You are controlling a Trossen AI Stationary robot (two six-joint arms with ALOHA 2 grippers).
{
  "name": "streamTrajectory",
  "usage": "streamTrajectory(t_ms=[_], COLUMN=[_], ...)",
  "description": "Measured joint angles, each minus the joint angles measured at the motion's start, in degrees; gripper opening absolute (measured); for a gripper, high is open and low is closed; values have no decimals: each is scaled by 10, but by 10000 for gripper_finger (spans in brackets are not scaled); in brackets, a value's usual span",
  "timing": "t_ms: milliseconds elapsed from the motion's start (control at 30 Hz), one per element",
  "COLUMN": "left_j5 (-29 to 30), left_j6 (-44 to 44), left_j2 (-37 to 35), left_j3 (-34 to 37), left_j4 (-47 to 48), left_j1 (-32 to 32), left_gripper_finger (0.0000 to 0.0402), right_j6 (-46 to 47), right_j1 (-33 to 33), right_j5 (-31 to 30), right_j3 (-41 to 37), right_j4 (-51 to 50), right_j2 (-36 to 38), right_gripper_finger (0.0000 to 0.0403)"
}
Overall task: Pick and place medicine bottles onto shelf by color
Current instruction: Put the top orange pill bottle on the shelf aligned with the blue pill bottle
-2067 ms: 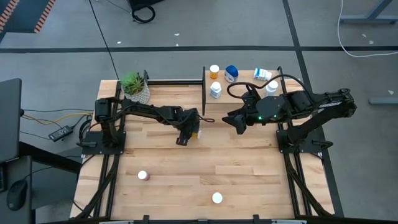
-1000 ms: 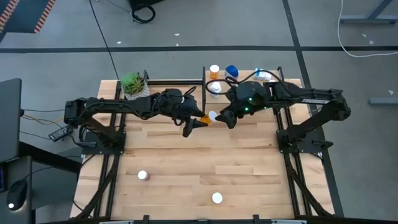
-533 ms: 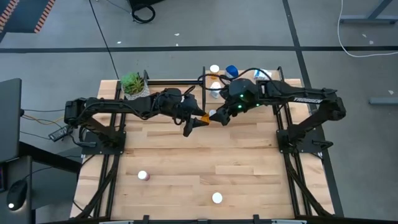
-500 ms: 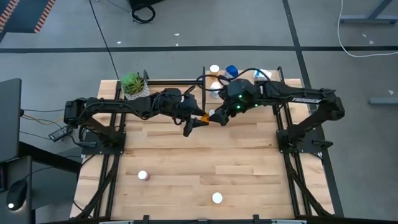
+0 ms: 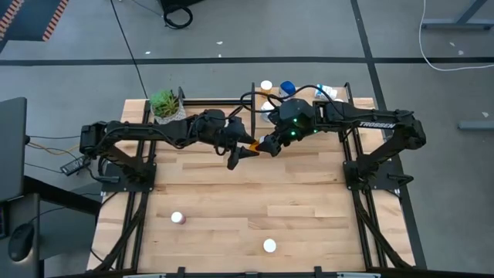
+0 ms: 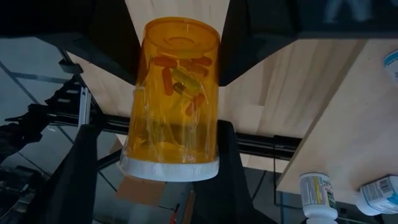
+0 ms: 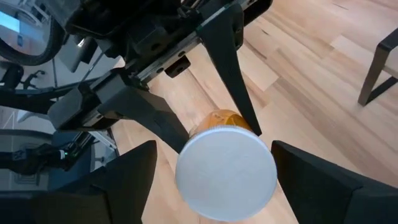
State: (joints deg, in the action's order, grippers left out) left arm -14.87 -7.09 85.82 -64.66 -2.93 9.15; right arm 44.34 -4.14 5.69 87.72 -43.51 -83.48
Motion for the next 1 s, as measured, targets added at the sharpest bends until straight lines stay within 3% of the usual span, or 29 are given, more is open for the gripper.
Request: streamTrajectory(t_ms=[433, 1000], left_j5=[0, 2], left_j6=[-2, -8], left_j2=[0, 0], left_j3=[0, 0], left_j4=[-30, -26], left_j1=[-4, -10], left_gripper_finger=[201, 199], right_j6=[0, 0], right_j1=[0, 0], right_j5=[-11, 3], right_j3=[0, 0], right_j4=[0, -2], right_j2=[0, 0], right_gripper_finger=[287, 210])
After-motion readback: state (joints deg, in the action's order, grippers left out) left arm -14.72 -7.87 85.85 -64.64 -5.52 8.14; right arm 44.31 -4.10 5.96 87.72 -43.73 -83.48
